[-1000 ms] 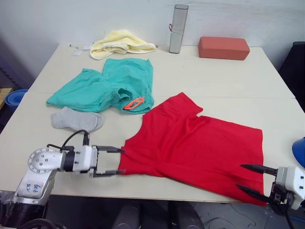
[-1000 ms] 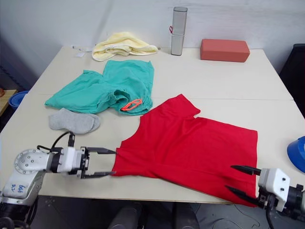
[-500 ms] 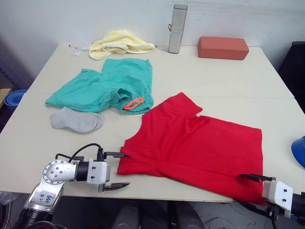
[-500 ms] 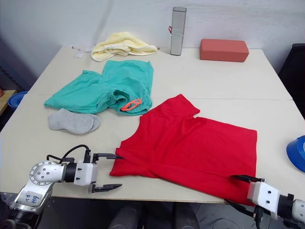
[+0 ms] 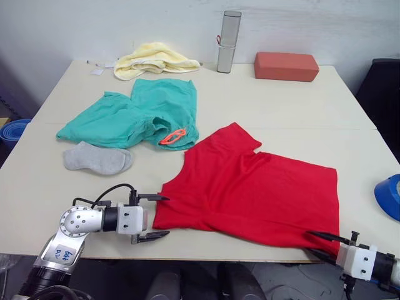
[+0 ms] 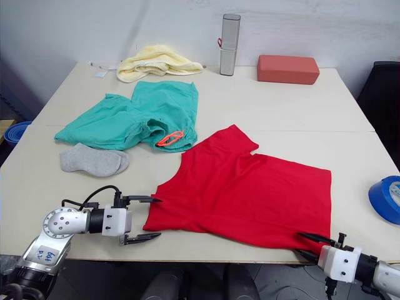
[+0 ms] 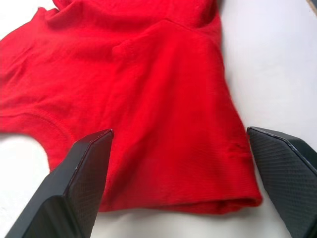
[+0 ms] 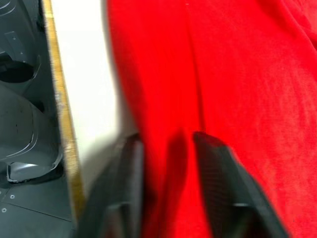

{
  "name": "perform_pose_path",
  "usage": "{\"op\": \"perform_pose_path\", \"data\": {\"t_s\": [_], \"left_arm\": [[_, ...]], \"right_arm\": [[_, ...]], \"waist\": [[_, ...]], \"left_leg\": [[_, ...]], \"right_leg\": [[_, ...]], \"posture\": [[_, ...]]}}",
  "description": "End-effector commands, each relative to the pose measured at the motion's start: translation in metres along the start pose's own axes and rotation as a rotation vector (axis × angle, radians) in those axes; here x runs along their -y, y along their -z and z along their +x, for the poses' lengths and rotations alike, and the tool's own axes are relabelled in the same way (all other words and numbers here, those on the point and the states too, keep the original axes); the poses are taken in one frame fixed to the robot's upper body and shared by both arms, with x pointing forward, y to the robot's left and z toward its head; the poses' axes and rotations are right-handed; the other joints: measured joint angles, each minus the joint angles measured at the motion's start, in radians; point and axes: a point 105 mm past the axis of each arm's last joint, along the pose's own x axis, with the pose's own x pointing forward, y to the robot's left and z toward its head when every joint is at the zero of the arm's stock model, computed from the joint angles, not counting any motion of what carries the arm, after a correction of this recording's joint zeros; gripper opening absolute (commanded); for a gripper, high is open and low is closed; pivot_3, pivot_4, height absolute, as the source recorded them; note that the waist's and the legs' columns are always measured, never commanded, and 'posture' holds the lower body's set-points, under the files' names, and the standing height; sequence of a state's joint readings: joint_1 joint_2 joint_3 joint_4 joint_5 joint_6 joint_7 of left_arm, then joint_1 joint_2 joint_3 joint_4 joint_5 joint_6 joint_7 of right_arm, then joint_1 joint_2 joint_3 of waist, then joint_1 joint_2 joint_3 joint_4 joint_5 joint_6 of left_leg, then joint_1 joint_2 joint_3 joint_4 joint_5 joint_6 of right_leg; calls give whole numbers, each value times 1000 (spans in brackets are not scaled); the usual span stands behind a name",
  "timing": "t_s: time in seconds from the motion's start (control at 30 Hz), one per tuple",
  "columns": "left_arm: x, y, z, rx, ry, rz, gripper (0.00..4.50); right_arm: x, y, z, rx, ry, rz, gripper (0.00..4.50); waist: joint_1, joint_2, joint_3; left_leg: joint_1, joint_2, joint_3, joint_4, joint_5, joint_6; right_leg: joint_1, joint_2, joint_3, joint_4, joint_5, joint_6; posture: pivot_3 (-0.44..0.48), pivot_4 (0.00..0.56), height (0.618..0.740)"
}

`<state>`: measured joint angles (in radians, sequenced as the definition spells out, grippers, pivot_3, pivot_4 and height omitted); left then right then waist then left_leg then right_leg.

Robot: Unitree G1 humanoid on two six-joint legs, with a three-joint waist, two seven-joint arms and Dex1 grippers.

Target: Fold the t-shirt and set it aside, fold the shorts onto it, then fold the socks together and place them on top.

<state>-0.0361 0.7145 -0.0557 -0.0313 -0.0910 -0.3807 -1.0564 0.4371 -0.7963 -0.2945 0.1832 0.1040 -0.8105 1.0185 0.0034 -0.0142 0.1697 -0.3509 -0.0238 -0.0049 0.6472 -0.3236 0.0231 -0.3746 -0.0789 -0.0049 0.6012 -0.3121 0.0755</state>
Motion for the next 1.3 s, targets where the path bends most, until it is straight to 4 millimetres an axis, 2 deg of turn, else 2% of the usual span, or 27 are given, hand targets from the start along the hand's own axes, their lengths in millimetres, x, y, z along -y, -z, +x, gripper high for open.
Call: {"op": "perform_pose_path", "data": {"t_s": [0.03,0.07,0.23,0.4,0.63,0.8,0.9,1.0,1.1,1.3], "left_arm": [[-1,3,2,-24,-2,-9,3593],[0,3,2,-22,4,-14,3278],[10,-4,1,21,68,-64,1670],[19,-12,-9,53,119,-109,22],[37,-22,-19,84,167,-166,22],[46,-28,-20,86,157,-186,22],[50,-26,-22,65,146,-196,22],[52,-24,-26,64,142,-253,22],[48,-27,-30,78,134,-308,723],[28,-30,-51,92,56,-394,2613]], "right_arm": [[-12,20,-3,-90,-39,54,130],[-12,20,-3,-87,-36,62,0],[-11,17,-3,-67,-41,80,0],[-17,12,-12,-45,-89,111,0],[-13,18,-28,-75,-123,125,0],[-11,17,-28,-68,-135,143,0],[-14,14,-27,-59,-142,174,0],[-8,8,-25,-26,-111,245,0],[-6,0,-27,-3,-123,274,697],[3,-17,-44,14,-125,372,2784]], "waist": [[-2,-2,-1],[-3,-2,-1],[-4,-2,-1],[-3,3,2],[2,6,3],[4,6,3],[7,6,4],[10,7,4],[13,9,5],[20,14,7]], "left_leg": [[0,0,0,0,0,0],[0,0,1,0,0,0],[0,0,1,0,1,1],[-1,0,1,-1,0,2],[-2,0,1,-2,-1,3],[-2,0,1,-1,-2,3],[-2,0,1,-2,-2,3],[-2,1,1,-2,-2,3],[-2,1,1,-2,-2,3],[-3,1,1,-2,-2,3]], "right_leg": [[0,0,0,0,0,-1],[0,0,0,0,0,-1],[0,0,1,-1,0,-1],[-1,0,1,-1,0,-2],[-2,0,0,-5,0,-2],[-1,0,0,-6,-1,-3],[-1,0,0,-6,-1,-3],[-1,0,0,-6,-1,-3],[-1,0,0,-5,-1,-4],[-2,0,0,-5,-1,-4]], "posture": [[0,150,740],[0,150,740],[0,150,740],[0,150,740],[0,150,740],[0,150,740],[0,150,740],[0,150,740],[0,150,740],[0,150,740]]}}
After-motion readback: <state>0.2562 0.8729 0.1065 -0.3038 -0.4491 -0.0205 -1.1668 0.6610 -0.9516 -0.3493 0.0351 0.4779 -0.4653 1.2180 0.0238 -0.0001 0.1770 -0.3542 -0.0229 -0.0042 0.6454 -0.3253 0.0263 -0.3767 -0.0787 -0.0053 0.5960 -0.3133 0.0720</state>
